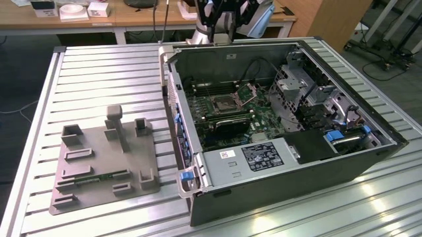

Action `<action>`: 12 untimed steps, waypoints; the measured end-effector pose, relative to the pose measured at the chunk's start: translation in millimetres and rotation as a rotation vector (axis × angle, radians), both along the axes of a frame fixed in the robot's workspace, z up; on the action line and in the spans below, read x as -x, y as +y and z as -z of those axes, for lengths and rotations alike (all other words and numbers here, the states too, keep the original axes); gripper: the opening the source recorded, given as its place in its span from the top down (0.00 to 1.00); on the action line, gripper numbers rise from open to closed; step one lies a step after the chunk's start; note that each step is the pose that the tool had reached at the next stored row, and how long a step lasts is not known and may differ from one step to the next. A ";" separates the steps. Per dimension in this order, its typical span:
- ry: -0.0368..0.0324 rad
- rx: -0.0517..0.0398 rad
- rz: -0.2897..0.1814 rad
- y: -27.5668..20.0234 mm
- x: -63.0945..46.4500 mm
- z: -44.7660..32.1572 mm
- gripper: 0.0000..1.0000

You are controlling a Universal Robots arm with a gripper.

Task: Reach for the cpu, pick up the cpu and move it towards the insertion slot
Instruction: 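Pick up the cpu and move it towards the insertion slot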

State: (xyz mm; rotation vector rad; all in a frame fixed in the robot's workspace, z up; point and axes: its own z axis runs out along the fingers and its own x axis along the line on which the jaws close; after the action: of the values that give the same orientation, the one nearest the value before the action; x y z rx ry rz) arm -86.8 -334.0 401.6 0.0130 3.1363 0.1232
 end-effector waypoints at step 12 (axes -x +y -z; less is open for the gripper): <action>0.0000 -0.0001 0.000 0.2 -0.3 0.0 0.46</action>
State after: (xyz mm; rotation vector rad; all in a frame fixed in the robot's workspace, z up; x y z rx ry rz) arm -86.5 -333.8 401.5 0.0129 3.1362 0.1233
